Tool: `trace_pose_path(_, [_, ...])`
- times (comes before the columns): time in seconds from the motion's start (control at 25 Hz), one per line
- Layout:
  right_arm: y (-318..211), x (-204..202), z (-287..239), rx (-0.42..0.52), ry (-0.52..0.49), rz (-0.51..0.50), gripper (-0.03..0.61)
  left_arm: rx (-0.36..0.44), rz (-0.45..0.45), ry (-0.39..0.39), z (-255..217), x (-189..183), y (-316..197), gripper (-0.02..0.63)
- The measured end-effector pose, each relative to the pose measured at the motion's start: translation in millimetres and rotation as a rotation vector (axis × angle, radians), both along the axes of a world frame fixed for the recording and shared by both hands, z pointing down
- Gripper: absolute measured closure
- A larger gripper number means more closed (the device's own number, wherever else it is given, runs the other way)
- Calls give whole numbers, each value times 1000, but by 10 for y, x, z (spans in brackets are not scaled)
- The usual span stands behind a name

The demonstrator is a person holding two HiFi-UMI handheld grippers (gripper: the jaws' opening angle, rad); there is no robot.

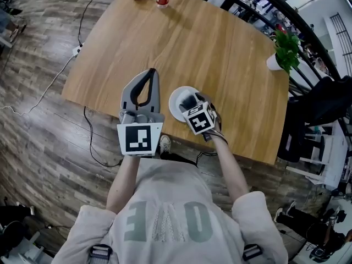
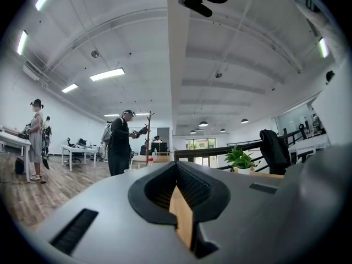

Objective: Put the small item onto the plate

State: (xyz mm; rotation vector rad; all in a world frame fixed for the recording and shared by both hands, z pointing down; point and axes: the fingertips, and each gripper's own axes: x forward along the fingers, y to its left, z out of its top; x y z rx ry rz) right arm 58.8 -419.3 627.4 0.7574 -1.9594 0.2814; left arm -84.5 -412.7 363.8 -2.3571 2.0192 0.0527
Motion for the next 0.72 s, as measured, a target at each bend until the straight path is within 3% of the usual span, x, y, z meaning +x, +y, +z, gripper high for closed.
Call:
trace_pose_path(0.2, [-193,-93,-573,75,-175,49,272,11,13,0,-64,41,-4,604])
trace_pose_path(0.48, [-462,-15,-2182,315,-642,244,275,53,46,11,-271,139,-14,604])
trace_pose_path(0.52, [-448,42,-2426,377,-704,278,295,59,52,13,-306,160,-18,604])
trace_pose_path(0.6, [-399,216,-2879,535,-791,366,518,72,67,16,-394,211,-29,604])
trace_pose_path(0.72, [-222,431,-3372,731,-861,432,560,113,92,11,-605,292,-25,604])
